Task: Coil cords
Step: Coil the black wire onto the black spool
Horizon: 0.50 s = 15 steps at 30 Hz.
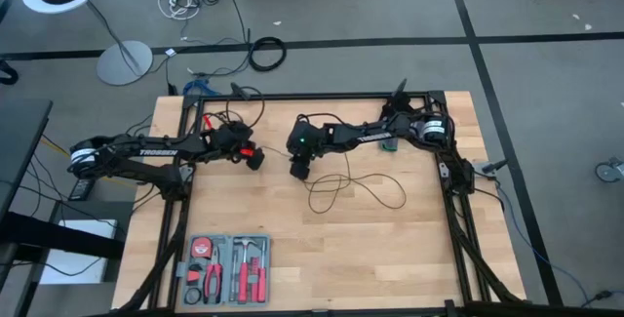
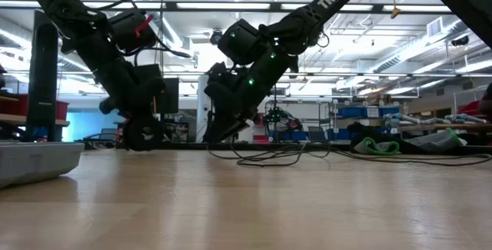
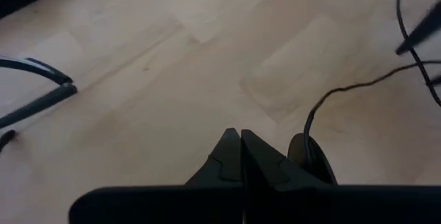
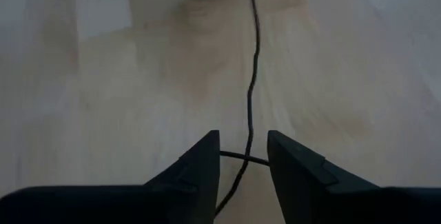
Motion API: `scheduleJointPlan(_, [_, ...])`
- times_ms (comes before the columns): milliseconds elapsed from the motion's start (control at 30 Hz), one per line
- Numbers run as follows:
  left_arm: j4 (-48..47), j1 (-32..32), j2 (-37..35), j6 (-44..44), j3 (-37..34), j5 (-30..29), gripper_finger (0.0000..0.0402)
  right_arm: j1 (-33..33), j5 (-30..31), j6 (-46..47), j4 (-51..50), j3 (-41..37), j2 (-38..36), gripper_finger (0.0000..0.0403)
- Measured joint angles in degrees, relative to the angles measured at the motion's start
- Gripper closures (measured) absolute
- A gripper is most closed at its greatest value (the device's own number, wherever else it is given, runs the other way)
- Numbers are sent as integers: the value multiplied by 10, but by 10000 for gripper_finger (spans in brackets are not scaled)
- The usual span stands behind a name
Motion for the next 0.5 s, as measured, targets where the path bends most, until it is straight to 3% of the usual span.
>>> scheduleJointPlan(500, [29, 28, -9, 1, 1, 12, 402, 2, 17, 54, 46, -56, 0, 285])
